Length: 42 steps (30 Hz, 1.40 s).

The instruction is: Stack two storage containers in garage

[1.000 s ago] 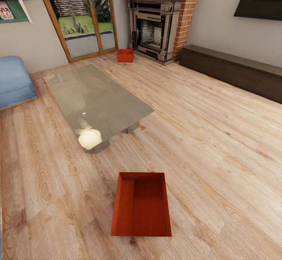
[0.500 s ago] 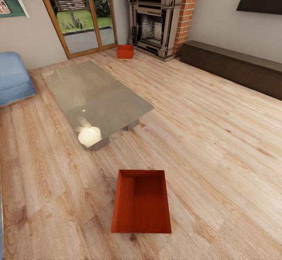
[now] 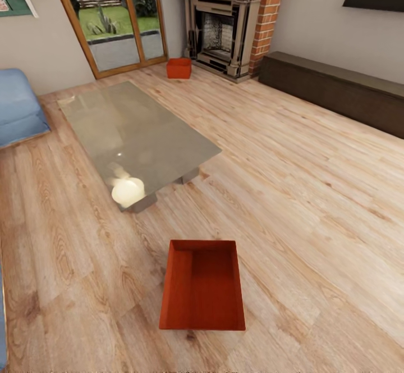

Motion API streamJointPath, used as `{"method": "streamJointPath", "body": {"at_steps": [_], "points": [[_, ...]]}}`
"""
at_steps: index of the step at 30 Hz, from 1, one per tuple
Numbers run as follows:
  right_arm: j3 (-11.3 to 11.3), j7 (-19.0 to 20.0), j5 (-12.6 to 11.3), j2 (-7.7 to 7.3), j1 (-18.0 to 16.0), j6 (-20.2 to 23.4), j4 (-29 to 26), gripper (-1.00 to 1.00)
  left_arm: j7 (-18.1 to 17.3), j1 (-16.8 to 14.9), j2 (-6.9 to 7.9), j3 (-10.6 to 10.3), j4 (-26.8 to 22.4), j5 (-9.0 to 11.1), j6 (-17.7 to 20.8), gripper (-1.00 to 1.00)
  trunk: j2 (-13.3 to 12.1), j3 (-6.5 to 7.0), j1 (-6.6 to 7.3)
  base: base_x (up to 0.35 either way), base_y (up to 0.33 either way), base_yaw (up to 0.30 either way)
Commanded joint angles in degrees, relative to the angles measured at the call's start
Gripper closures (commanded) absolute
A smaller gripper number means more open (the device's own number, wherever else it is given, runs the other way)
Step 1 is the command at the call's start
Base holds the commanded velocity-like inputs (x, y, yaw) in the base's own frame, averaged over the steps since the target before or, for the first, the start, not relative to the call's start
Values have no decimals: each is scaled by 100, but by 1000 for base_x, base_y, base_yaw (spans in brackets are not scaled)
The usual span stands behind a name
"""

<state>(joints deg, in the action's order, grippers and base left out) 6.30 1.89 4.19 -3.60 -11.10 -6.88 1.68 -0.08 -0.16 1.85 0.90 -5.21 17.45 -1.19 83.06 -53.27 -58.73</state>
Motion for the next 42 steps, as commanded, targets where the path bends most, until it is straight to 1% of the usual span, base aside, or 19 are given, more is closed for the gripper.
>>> {"method": "streamJointPath", "body": {"at_steps": [1, 24, 42], "points": [[21, 4, 38, -4, -7, -33, 19, -100, -1, -2, 0, 7, 3, 22, -12, -100, 2, -12, 0, 0, 0, 0], [21, 4, 30, -10, -7, -24, 26, -100, -1, -2, 0, 6, 3, 22, -12, -100, 2, -224, 0, 0, 0, 0], [13, 3, 21, -10, -7, -44, 17, -100, -1, -2, 0, 7, 3, 22, -12, -100, 2, -233, 0, 0, 0, 0]]}}
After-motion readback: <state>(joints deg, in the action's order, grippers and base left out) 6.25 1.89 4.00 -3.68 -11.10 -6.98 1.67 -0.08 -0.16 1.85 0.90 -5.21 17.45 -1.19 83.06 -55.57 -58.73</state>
